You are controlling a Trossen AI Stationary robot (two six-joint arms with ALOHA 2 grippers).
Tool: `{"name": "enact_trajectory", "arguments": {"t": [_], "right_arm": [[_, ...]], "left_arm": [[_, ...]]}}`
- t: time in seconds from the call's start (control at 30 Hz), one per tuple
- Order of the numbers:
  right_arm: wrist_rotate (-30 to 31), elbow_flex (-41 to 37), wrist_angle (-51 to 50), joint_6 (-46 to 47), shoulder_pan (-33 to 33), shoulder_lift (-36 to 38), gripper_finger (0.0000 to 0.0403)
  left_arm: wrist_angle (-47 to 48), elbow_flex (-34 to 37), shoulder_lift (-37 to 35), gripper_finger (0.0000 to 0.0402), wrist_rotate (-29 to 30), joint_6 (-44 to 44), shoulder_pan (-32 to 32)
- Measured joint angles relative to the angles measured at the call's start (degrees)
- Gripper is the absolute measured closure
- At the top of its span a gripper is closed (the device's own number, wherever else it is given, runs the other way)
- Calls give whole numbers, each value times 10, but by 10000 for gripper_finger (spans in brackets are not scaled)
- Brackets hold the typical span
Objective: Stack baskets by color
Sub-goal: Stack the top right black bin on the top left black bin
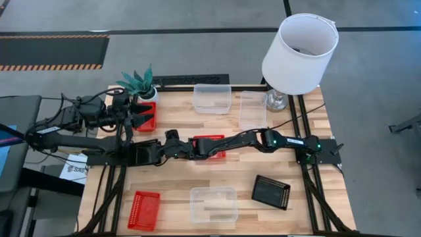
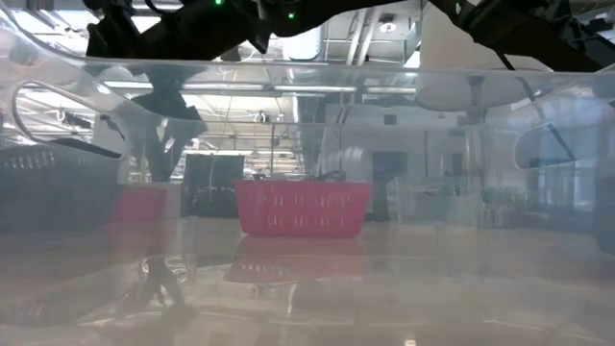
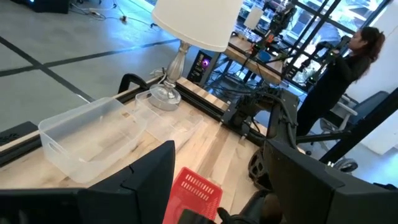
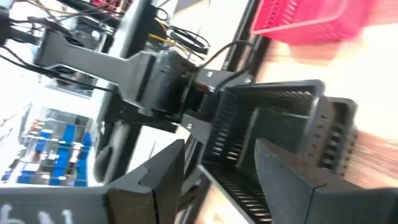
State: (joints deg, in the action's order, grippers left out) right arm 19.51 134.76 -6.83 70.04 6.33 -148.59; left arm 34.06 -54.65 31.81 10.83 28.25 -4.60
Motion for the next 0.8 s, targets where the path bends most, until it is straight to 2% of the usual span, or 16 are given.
{"name": "enact_trajectory", "arguments": {"t": [0.13,0.4,0.43,0.7,0.8], "right_arm": [[-4,-1,-6,10,-1,-6,223],[-1,-2,2,-30,-1,-7,381],[-1,-2,4,-30,-1,-7,391],[-2,-2,-27,-25,-5,-7,397],[-2,-24,3,-38,-9,-7,395]], "left_arm": [[0,0,0,168,0,0,0],[0,0,0,168,6,-1,0],[0,0,0,168,8,-1,0],[1,0,0,168,16,-1,0],[1,0,1,168,19,-1,0]]}}
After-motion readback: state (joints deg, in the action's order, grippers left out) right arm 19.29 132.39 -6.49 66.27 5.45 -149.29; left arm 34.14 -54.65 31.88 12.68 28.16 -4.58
